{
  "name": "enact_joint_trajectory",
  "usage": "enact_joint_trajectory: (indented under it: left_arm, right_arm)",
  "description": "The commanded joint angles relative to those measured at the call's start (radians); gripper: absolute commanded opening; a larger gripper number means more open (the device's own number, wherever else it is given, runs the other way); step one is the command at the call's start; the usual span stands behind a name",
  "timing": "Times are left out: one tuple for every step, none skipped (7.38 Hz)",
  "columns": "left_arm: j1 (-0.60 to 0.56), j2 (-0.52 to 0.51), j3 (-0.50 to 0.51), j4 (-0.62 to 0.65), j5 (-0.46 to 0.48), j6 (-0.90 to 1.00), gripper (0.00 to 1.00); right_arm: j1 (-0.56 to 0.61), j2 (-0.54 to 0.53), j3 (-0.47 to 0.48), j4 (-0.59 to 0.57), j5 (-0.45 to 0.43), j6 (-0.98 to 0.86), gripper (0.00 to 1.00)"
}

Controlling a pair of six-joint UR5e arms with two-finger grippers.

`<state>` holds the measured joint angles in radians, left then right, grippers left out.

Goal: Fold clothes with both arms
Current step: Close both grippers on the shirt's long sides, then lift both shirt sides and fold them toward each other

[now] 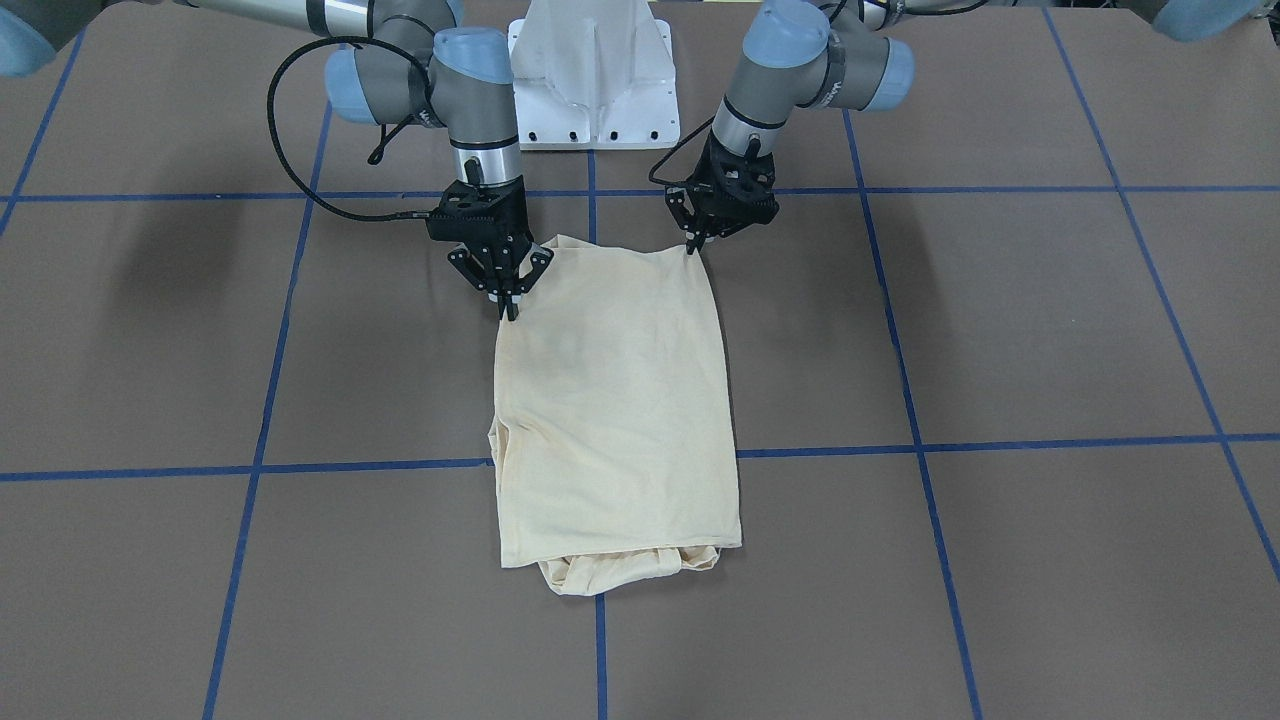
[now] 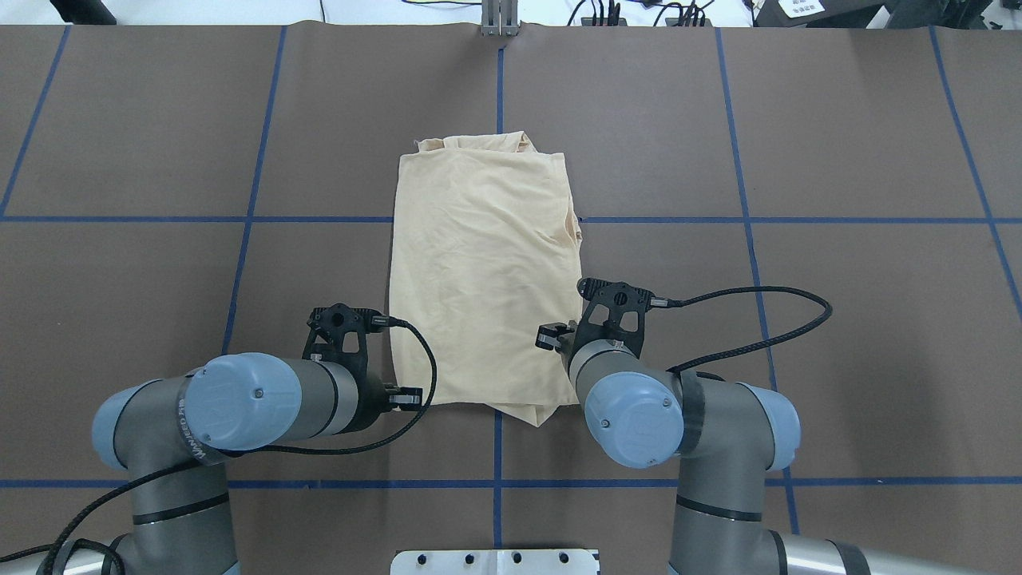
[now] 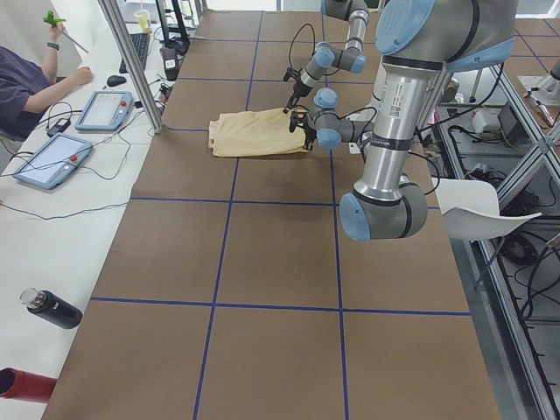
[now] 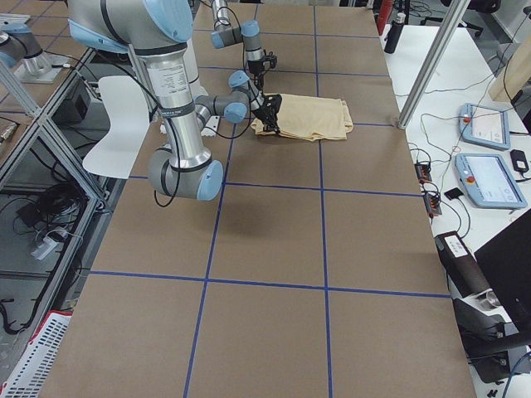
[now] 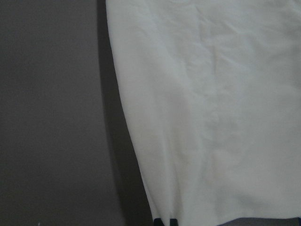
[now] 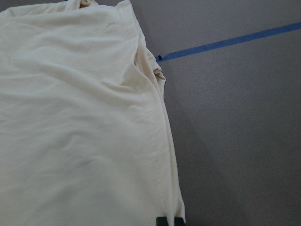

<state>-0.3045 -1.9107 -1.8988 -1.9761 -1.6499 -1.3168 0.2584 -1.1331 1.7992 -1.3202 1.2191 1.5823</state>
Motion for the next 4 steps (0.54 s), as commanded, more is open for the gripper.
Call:
enact_joint_trajectory:
  left_arm:
    - [0.019,0.007,-0.15,0.113,-0.015,-0.022,0.0]
    - [0.053,0.006,-0.251,0.216,-0.015,-0.047,0.0]
    - [0.061,0.002,-0.351,0.332,-0.018,-0.05,0.0]
    - [0.064,-0.008,-0.394,0.421,-0.057,-0.048,0.0]
  right_arm:
    - [-0.045,-0.103,0.165,-0.001,0.0,0.001,0.0]
    - [-0.074,-0.166,0.255,-0.001,-0.003,0.001,0.0]
    - [-0.083,-0.21,0.319,-0.002,-0.001,-0.001,0.0]
    - [-0.085,-0.209,0.33,-0.002,0.0,-0.001,0.0]
